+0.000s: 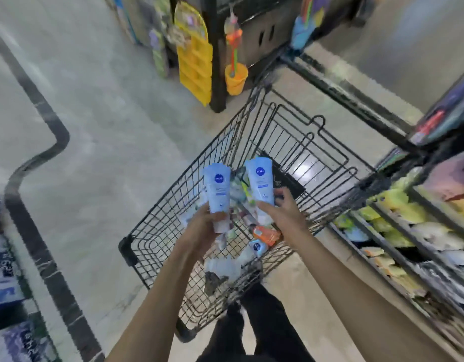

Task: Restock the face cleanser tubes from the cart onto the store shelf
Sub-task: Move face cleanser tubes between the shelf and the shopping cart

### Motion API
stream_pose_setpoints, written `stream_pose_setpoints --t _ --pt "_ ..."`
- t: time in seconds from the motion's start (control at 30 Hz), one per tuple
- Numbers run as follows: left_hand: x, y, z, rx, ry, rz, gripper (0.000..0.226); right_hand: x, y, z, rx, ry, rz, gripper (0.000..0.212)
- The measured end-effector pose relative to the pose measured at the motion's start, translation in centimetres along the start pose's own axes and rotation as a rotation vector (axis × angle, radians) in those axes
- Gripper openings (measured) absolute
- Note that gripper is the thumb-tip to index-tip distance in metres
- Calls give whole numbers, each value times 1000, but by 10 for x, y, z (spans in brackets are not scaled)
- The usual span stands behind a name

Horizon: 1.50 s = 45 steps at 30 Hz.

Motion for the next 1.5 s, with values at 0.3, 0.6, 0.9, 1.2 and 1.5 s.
stream_pose_setpoints --t 0.3,0.6,0.9,1.2,1.5 --pt "163 37 -58 107 -285 259 50 -94 148 50 -213 -245 -253 36" --pt "345 72 -45 281 -462 512 66 -213 290 39 -407 -474 -509 51" --pt "508 130 25 254 -533 755 66 -318 434 -15 -530 -487 -681 64" --pt "617 156 99 310 -601 702 56 -394 521 -68 -563 -482 -820 50" --pt "713 146 127 381 -646 699 48 -475 543 -95 -549 -465 -907 48"
Point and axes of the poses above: each hand's wrist, its own y-axis away from the middle knuckle, its own x-axis out of the palm, z = x × y, the point moved 3 cm from there along -y, towards the middle knuckle, and after that the axes turned 8 degrees about z, right-handed, at the moved point
